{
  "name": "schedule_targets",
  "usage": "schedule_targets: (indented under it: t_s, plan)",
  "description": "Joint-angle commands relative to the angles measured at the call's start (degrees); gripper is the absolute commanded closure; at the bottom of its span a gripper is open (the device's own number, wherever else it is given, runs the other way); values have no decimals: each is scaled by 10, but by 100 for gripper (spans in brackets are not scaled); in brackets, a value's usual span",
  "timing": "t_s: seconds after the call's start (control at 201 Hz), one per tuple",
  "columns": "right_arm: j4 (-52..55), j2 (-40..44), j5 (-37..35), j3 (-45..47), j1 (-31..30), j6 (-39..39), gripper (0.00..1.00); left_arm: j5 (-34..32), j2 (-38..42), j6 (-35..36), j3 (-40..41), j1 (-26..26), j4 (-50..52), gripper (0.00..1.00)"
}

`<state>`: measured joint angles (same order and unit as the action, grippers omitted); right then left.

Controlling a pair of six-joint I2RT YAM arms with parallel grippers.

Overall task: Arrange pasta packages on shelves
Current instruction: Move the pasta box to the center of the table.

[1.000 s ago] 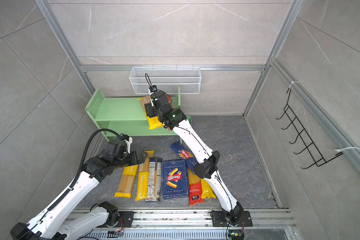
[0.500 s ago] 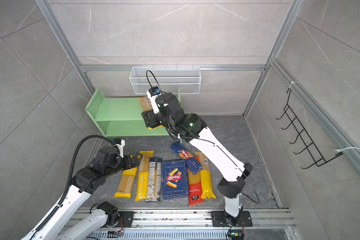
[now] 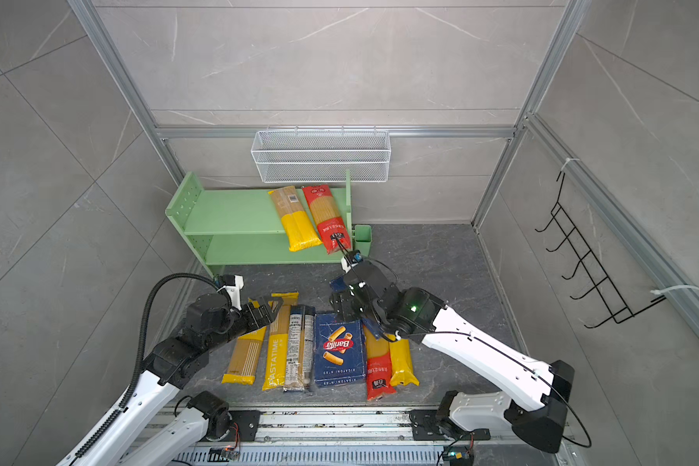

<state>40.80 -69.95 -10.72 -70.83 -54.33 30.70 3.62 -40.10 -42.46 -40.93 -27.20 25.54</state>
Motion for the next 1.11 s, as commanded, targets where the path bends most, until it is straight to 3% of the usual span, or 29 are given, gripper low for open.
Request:
schedule_targets:
  t_s: [0.0, 0.119, 0.229, 0.423, 0.528, 0.717, 0.871, 1.1]
  plan:
    - [-18, 36, 15, 71, -6, 69, 25, -39, 7, -12, -33, -12, 2, 0]
    - [-34, 38, 25, 126, -9, 89, 25, -116, 6, -1, -55, -37, 51, 0]
    - [-45, 39, 27, 153, -11, 99, 25, -144, -12, -22, -74, -40, 87, 0]
    - [-59, 51, 38, 195, -12, 115, 25, -68, -92, -5, -119, -43, 110, 0]
    - [-70, 67, 47, 229, -12, 130, 25, -43, -100, 10, -106, -53, 60, 0]
    - [-91, 99, 58, 286, -12, 161, 25, -104, -78, 19, -92, -65, 43, 0]
    - [-121, 105, 68, 323, -15, 183, 25, -126, -135, 36, -135, -72, 103, 0]
    - [-151, 88, 98, 348, -23, 197, 25, -145, -220, 42, -150, -126, 108, 0]
